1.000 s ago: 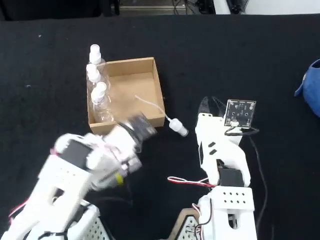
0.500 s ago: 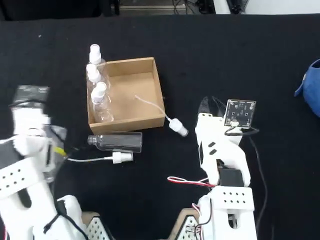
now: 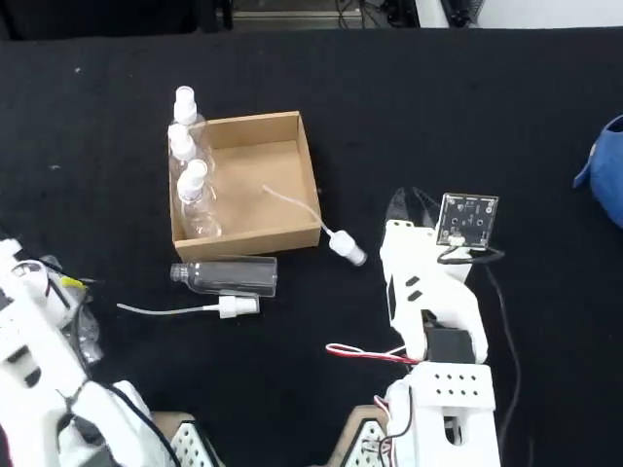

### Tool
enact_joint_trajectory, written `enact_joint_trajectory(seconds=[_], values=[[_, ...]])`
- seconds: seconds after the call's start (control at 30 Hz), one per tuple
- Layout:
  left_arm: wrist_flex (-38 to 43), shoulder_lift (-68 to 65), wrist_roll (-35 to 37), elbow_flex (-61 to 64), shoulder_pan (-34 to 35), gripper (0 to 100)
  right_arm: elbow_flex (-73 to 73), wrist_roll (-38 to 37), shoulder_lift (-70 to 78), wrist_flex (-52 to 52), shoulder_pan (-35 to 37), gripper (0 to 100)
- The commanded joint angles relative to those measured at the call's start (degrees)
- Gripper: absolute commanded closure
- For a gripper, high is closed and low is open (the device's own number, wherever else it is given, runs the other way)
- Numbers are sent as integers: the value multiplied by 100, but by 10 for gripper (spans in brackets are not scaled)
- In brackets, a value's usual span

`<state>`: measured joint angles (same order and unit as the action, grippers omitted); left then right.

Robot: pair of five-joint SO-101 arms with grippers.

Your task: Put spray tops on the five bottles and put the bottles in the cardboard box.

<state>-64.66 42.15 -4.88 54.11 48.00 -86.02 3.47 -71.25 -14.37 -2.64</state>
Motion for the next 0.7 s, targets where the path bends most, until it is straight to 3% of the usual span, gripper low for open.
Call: enact_joint_trajectory(seconds=[0.0,0.13,0.23,0.4,0.67], values=[[-220,-659,747,-778,84,735,277,-18,-145,158,141,966],[-431,-897,1301,-1314,84,722,277,-18,-145,158,132,966],[-484,-897,1292,-1780,92,721,277,-18,-145,158,149,966],[-70,-1222,-70,-2237,84,722,277,-9,-145,158,149,966],[712,-3059,-1029,-3073,760,723,277,-9,-145,158,158,966]])
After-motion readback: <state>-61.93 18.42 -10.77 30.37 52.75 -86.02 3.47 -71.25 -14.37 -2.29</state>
